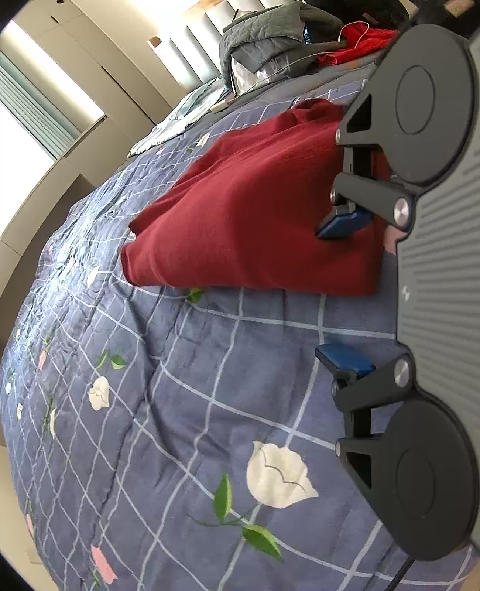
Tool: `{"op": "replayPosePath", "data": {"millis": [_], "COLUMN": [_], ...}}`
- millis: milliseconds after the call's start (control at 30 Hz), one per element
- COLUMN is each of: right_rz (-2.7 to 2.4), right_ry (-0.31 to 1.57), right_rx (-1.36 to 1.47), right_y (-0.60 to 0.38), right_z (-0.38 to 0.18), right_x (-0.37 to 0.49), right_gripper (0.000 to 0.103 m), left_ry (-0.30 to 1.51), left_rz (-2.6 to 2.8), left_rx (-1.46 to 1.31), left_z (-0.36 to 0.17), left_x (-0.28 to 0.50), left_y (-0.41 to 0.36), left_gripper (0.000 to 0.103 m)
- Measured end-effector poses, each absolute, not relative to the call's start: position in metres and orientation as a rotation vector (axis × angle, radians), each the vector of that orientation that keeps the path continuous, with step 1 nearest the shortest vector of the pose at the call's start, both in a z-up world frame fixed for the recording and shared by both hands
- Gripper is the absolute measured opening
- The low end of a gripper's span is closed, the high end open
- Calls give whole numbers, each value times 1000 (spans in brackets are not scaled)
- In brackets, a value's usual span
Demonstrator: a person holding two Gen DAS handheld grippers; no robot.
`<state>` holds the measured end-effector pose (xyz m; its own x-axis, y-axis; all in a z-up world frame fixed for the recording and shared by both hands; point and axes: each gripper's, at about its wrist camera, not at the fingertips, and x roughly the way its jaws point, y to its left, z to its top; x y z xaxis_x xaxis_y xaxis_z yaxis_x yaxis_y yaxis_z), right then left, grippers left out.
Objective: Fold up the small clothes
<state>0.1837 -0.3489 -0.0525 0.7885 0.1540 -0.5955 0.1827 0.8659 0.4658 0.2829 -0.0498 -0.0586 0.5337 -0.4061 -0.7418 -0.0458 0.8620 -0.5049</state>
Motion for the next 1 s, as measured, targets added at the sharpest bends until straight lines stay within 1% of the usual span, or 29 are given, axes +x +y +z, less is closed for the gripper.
{"op": "replayPosePath", "data": {"millis": [100, 200, 300, 433, 500, 567, 600, 633, 667, 700, 733, 767, 833, 1000], "right_rz": [-26, -28, -28, -30, -20, 4, 11, 9, 2, -4, -11, -13, -6, 11], "right_ry": [668, 671, 669, 667, 659, 636, 625, 618, 609, 594, 581, 568, 545, 564], "right_rx": [535, 513, 472, 452, 431, 415, 412, 404, 390, 371, 360, 357, 368, 390], "right_y": [-349, -346, -342, -339, -337, -338, -339, -341, -343, -345, -346, -349, -355, -367], "right_z": [-57, -59, -56, -55, -52, -48, -45, -43, -40, -36, -33, -30, -26, -22], "right_x": [178, 175, 173, 170, 169, 167, 166, 165, 165, 166, 168, 170, 179, 222], "right_gripper": [6, 6, 6, 6, 7, 19, 23, 38, 52, 59, 73, 82, 87, 88], "left_ry": [994, 992, 984, 972, 964, 960, 959, 956, 948, 938, 928, 920, 909, 885], "left_rz": [-231, -225, -222, -196, -187, -176, -170, -168, -165, -161, -153, -144, -138, -131], "left_rx": [-492, -469, -453, -405, -395, -384, -373, -361, -348, -333, -316, -299, -271, -220], "left_z": [-59, -58, -55, -49, -46, -42, -40, -39, -36, -33, -30, -27, -23, -15], "left_x": [281, 280, 277, 273, 271, 270, 271, 271, 272, 273, 275, 278, 284, 301], "left_y": [-50, -51, -52, -52, -51, -50, -50, -50, -50, -50, -50, -51, -52, -58], "left_gripper": [67, 72, 75, 84, 85, 89, 93, 96, 98, 100, 101, 102, 102, 102]}}
